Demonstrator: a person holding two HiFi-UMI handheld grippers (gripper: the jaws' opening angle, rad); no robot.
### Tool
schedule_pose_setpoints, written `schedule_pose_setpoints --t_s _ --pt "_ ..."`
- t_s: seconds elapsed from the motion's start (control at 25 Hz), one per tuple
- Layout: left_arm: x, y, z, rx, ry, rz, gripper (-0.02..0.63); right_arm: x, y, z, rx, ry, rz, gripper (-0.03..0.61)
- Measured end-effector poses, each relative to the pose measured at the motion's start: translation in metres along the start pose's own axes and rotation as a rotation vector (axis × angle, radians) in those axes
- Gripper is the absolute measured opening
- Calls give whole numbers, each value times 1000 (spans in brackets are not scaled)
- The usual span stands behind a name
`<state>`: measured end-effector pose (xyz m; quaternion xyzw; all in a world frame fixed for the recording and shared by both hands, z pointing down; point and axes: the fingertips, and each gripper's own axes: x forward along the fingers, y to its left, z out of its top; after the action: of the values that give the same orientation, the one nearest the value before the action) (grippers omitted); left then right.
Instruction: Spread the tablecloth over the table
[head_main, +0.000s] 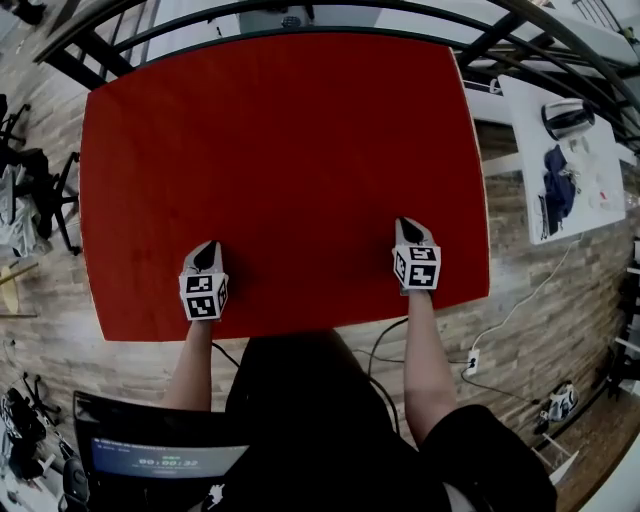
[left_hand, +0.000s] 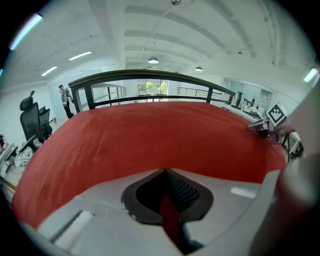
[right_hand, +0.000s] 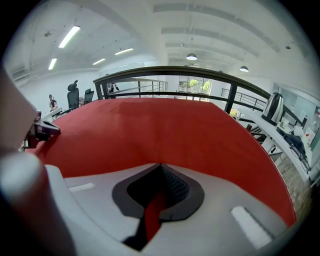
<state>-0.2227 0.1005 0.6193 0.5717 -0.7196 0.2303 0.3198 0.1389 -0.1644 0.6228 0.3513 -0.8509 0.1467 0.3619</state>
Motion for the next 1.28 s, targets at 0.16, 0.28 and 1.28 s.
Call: schedule_pose_setpoints --t_s 0.16,0.28,1.28 --pt "-5 15 3 -17 -12 17 6 6 13 5 4 -1 -14 9" --pt "-8 23 3 -33 -24 25 6 7 18 7 -5 -14 -36 9" --pt "-164 -22 87 -21 -425 -73 5 -154 195 99 -10 -414 271 9"
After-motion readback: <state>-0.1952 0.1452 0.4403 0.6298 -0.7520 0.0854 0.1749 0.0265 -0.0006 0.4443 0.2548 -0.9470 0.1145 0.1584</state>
